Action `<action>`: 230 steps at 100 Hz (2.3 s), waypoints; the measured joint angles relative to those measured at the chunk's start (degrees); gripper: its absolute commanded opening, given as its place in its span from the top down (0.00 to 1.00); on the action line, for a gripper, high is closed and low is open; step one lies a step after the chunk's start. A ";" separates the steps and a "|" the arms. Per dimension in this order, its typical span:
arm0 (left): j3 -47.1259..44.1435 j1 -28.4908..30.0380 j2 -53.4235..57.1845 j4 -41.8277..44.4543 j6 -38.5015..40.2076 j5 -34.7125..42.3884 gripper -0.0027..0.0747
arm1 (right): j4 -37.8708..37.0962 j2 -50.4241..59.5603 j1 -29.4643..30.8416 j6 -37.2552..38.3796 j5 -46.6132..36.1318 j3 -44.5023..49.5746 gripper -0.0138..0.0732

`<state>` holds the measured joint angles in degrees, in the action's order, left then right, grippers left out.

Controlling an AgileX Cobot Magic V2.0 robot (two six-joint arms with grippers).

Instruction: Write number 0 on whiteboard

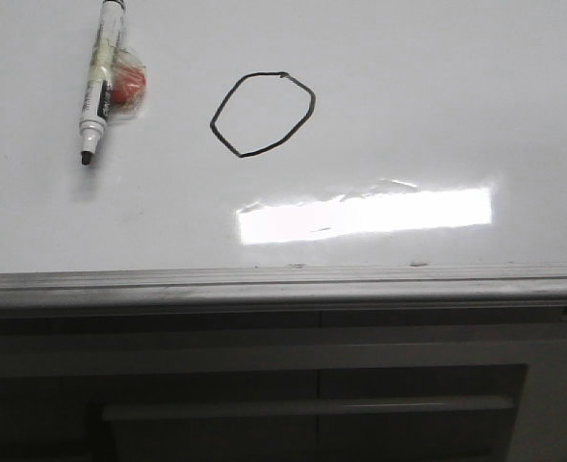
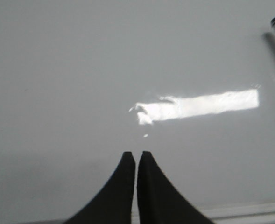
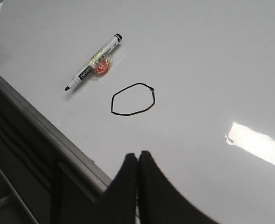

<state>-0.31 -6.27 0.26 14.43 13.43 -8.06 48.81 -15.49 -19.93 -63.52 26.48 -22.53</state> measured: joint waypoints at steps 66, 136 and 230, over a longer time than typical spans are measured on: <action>0.00 2.13 0.00 -5.37 -8.70 -5.34 0.99 | 0.00 0.00 0.00 0.00 0.00 0.00 0.93; 0.00 2.13 0.00 -5.37 -8.70 -5.46 0.99 | -0.31 0.00 0.11 0.00 -10.79 7.60 0.93; 0.00 2.13 0.00 -5.37 -8.70 -5.46 0.99 | 56.30 0.35 0.11 -49.06 -39.38 11.38 0.93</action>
<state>-0.31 -4.14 0.26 9.06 4.74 -13.53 105.10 -15.15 -19.82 -112.58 -12.89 -11.15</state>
